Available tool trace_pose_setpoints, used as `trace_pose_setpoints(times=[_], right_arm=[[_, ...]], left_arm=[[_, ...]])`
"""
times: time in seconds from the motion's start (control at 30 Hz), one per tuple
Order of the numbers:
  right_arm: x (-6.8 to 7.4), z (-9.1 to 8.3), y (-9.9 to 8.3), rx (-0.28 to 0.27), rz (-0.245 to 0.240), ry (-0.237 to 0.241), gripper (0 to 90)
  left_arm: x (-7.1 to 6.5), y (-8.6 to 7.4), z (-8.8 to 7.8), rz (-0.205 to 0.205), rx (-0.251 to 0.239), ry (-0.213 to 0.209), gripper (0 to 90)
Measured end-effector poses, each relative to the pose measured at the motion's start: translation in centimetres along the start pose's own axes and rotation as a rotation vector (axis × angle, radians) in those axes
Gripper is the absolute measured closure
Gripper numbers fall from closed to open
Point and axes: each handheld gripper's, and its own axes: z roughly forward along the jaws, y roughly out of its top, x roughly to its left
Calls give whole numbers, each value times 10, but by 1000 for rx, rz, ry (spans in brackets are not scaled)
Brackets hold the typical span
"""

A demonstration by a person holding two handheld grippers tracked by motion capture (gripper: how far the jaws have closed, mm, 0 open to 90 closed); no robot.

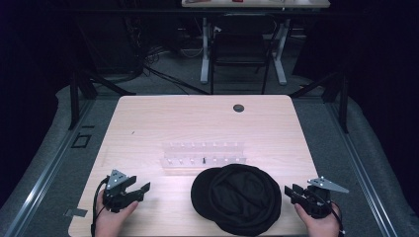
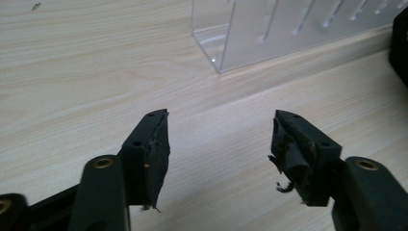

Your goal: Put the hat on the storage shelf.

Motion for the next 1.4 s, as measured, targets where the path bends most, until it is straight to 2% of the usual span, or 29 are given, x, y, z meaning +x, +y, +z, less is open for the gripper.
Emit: trace_pose_setpoints(times=[0.17, 0.3, 0.37, 0.6, 0.67, 0.87, 1.03, 1.17, 1.27, 1.4], right_arm=[[3, -2, 2, 14, 15, 0, 612], [5, -5, 6, 32, 21, 25, 615], [5, -8, 8, 32, 21, 27, 619], [4, -12, 20, 73, 60, 67, 644], [4, -14, 28, 123, 58, 80, 661], [3, -19, 44, 167, 88, 143, 675], [5, -16, 52, 235, 92, 174, 675], [9, -13, 56, 295, 84, 181, 686], [11, -8, 55, 357, 99, 179, 693], [14, -4, 55, 395, 109, 166, 689]], left_arm=[[-1, 1, -2, 1, -6, -3, 406], [-2, 0, -3, -3, -10, -7, 407], [-4, 0, -3, 12, -11, -10, 418], [-6, -1, -2, 21, -2, -35, 460], [-8, -1, -2, 28, 0, -42, 475], [-9, -1, 0, 29, 12, -47, 477], [-10, -1, 1, 26, 11, -47, 477], [-9, -1, 1, 29, 16, -45, 477], [-9, -1, 0, 23, 7, -35, 473], [-9, -1, 0, 21, 5, -35, 468]])
